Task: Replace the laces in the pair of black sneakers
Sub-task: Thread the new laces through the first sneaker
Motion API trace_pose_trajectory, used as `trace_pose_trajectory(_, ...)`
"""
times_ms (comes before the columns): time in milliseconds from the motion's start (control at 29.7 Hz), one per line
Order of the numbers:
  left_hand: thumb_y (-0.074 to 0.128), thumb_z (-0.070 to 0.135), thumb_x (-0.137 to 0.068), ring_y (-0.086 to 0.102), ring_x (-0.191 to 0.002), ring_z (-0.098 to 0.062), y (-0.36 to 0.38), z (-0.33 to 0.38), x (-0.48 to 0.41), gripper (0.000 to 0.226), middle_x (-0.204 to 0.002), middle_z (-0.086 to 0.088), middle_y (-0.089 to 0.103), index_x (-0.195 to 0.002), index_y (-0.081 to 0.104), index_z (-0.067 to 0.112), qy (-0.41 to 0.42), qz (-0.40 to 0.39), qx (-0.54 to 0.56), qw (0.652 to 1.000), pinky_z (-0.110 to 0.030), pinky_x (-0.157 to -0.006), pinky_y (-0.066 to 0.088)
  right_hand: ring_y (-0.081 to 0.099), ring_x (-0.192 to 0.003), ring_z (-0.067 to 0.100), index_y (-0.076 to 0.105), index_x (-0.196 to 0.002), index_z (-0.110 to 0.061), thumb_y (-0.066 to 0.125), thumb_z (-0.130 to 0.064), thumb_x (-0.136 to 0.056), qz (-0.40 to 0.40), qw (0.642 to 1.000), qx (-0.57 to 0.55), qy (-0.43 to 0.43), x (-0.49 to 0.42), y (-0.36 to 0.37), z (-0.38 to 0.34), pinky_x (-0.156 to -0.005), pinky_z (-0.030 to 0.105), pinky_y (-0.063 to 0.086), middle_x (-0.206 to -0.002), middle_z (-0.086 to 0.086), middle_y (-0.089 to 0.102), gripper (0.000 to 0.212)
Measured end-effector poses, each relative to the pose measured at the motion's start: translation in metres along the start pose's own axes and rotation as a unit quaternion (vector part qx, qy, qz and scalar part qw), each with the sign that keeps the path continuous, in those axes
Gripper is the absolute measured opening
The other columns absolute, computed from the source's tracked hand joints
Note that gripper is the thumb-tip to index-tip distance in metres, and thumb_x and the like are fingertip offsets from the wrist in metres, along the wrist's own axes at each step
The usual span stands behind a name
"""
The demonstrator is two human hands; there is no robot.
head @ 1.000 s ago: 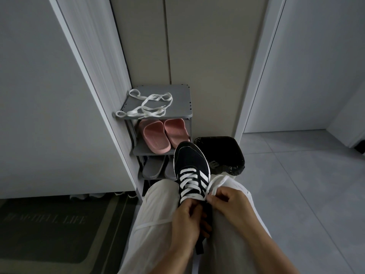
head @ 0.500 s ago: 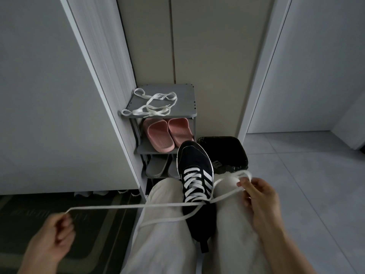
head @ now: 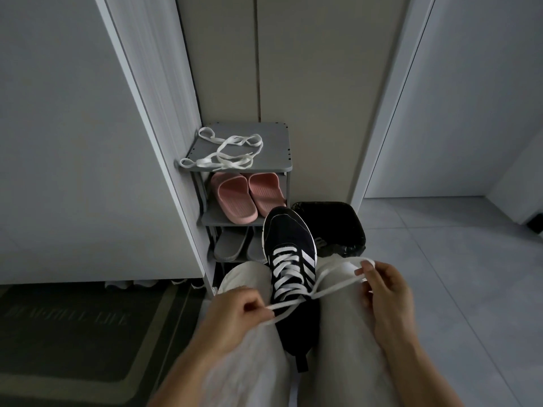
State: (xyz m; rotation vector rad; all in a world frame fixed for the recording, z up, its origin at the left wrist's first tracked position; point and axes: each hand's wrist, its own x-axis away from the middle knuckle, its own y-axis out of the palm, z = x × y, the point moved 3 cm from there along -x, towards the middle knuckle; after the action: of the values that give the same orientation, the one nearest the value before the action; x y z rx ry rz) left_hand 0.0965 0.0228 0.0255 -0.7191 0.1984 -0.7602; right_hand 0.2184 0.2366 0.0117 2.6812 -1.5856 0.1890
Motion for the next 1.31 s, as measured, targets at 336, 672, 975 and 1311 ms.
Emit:
trace_pose_trajectory(336,0.063,0.035,-0.083,0.056,-0.088,-0.006,-0.047,-0.078,0.014,0.011,-0.095,0.014,0.057,-0.091,0.059,0.029,-0.128,0.109,-0.105,0.98,-0.033,-0.087,0.047,0.052,-0.06,0.011,0.058,-0.079,-0.018,0.059,-0.005,-0.082,-0.04,0.977,0.188,-0.09,0.008,0.014,-0.002,-0.051,0.016,0.038,-0.068,-0.006,0.058,0.013)
trace_pose_trajectory(672,0.067,0.05,-0.068,0.048,-0.071,-0.017,-0.036,-0.019,0.016,0.035,-0.059,0.007,0.05,-0.062,0.06,0.016,0.05,0.068,-0.021,0.996,-0.031,-0.069,0.038,0.045,-0.06,0.016,0.055,-0.071,-0.015,0.059,-0.01,-0.074,-0.042,0.899,0.37,-0.232,0.023,0.017,0.0,-0.045,0.023,0.03,-0.069,-0.006,0.052,0.007)
trace_pose_trajectory(975,0.058,0.046,-0.083,0.054,-0.08,-0.005,-0.013,-0.028,0.011,0.026,-0.075,0.01,0.051,-0.075,0.062,0.022,0.08,0.041,-0.141,0.986,-0.023,-0.075,0.039,0.045,-0.073,-0.017,0.069,-0.086,-0.025,0.054,-0.032,-0.071,-0.14,0.87,0.35,-0.318,0.026,0.035,0.007,-0.064,0.003,0.035,-0.082,-0.021,0.051,0.022)
trace_pose_trajectory(1311,0.047,0.03,-0.093,0.052,-0.104,-0.015,0.024,0.018,0.004,0.019,-0.11,0.003,0.055,-0.106,0.056,0.019,0.016,0.006,-0.343,0.939,-0.025,-0.074,0.035,0.04,-0.061,-0.003,0.059,-0.082,-0.028,0.066,-0.036,-0.065,-0.147,0.837,0.394,-0.349,0.029,0.037,0.011,-0.054,0.0,0.025,-0.075,-0.014,0.055,0.02)
